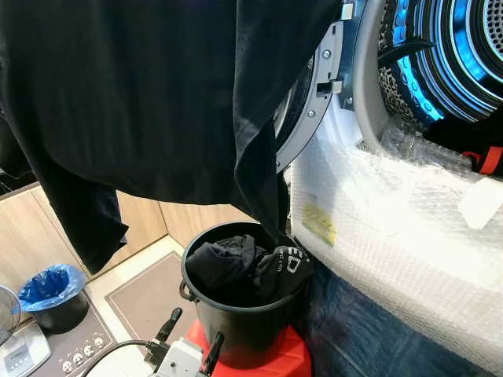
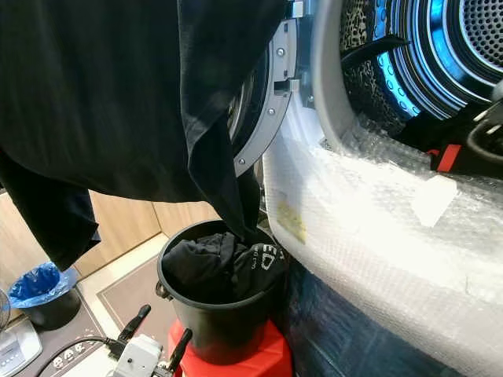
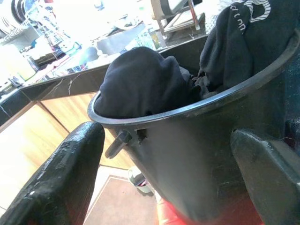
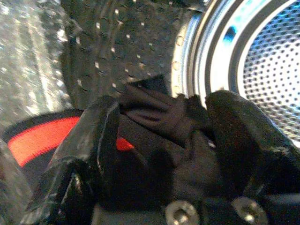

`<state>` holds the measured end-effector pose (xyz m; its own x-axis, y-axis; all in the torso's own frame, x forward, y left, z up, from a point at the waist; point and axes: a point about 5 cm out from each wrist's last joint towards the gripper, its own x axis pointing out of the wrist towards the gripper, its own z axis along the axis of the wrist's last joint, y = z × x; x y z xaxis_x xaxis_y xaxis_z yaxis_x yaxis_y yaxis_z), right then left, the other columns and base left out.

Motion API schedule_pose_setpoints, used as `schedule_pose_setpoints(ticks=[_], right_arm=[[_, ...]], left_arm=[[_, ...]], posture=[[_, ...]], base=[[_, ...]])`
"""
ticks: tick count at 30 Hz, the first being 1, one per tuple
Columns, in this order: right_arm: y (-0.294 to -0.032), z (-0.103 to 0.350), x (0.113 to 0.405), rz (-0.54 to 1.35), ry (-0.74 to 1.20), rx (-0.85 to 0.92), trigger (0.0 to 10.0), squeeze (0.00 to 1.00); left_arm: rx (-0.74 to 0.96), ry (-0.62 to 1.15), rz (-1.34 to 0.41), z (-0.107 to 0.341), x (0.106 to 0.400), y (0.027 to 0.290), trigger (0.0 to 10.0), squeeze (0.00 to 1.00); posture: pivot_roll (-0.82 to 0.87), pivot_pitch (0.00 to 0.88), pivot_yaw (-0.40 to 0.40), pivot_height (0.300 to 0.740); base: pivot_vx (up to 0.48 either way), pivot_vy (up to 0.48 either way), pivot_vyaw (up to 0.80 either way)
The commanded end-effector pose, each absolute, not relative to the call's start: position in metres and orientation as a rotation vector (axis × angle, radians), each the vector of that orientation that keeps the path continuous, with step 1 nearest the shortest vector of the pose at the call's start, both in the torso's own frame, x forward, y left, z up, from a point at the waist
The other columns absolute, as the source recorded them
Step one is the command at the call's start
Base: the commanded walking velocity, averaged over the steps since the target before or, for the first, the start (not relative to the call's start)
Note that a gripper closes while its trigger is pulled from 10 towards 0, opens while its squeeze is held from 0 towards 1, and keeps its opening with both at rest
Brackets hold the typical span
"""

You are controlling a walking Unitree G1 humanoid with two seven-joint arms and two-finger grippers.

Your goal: Clothes washing

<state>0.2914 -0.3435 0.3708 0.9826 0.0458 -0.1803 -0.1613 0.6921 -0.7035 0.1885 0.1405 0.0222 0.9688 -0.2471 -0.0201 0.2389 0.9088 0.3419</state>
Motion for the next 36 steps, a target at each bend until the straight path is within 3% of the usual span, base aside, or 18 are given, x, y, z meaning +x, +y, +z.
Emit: schedule_pose_setpoints(ticks=[1, 16, 23, 36], right_arm=[[-0.341, 0.382, 0.284, 0.114, 0.126, -0.819, 10.0, 0.0], [-0.323, 0.385, 0.272, 0.222, 0.165, -1.025, 10.0, 0.0], [-0.304, 0.361, 0.282, 0.247, 0.199, -0.995, 10.0, 0.0], [-0.312, 0.346, 0.293, 0.048, 0.304, -1.06, 10.0, 0.0]], left_arm=[[0.345, -0.002, -0.252, 0.018, 0.187, 0.143, 10.0, 0.0], [0.336, -0.005, -0.25, 0.018, 0.189, 0.142, 10.0, 0.0], [0.331, -0.007, -0.249, 0.018, 0.19, 0.14, 10.0, 0.0], [0.33, -0.006, -0.243, 0.018, 0.185, 0.141, 10.0, 0.0]], posture=[[-0.17, 0.0, 0.055, 0.74], [-0.19, 0.0, 0.045, 0.74], [-0.18, 0.0, 0.042, 0.74], [-0.16, 0.0, 0.033, 0.74]], base=[[0.0, 0.0, 0.0], [0.0, 0.0, 0.0], [0.0, 0.0, 0.0], [0.0, 0.0, 0.0]])
